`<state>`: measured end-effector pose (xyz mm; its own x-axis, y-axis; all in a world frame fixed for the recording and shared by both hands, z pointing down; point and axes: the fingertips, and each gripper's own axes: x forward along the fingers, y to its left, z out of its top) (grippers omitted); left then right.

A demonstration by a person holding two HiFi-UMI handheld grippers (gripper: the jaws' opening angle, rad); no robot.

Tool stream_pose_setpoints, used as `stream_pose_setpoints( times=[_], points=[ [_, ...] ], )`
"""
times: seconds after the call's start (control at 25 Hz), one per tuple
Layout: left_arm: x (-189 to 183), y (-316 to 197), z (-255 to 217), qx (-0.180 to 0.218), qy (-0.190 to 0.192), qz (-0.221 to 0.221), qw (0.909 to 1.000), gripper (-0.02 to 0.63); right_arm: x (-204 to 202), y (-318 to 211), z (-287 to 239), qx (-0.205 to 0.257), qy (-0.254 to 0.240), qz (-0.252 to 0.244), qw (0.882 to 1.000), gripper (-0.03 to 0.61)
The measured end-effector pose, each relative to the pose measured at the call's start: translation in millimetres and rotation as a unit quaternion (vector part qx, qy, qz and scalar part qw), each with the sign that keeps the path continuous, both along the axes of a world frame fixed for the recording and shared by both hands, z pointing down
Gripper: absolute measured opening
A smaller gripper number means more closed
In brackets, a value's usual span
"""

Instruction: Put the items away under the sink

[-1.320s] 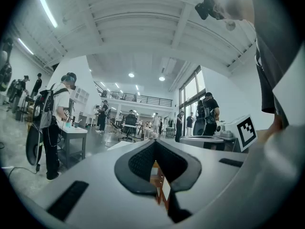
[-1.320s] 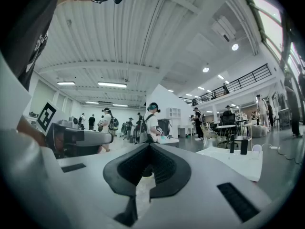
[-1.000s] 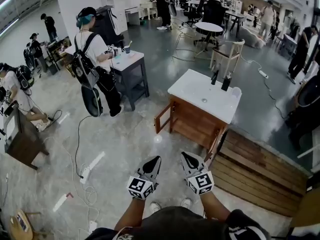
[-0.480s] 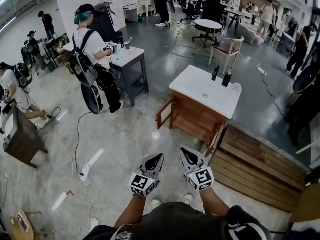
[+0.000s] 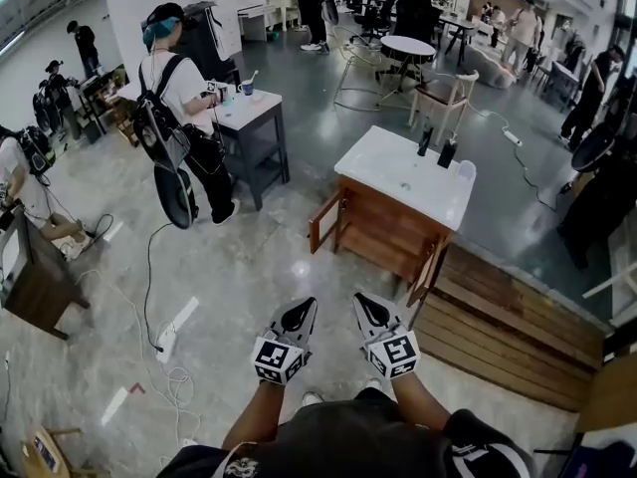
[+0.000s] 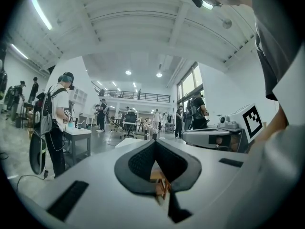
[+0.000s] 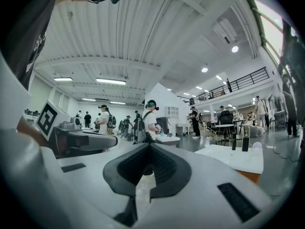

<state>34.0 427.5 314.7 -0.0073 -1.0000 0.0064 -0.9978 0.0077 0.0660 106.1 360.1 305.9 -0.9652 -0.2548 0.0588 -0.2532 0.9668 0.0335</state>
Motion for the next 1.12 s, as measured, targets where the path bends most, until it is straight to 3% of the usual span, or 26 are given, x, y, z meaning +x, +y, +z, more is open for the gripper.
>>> stream_pose_setpoints(
  times=[0.4, 1.12],
  points=[
    [-5, -36, 4, -0.007, -0.001, 0.007, 1.0, 0.006, -4, -28, 16, -0.018, 0.016, 0.001, 1.0, 0.023],
    [-19, -198, 1, -0.021, -0.01, 0.031, 0.9992, 0.006, -28, -179, 2, -0.029, -0.034, -0.035, 0.998, 0.023]
  ],
)
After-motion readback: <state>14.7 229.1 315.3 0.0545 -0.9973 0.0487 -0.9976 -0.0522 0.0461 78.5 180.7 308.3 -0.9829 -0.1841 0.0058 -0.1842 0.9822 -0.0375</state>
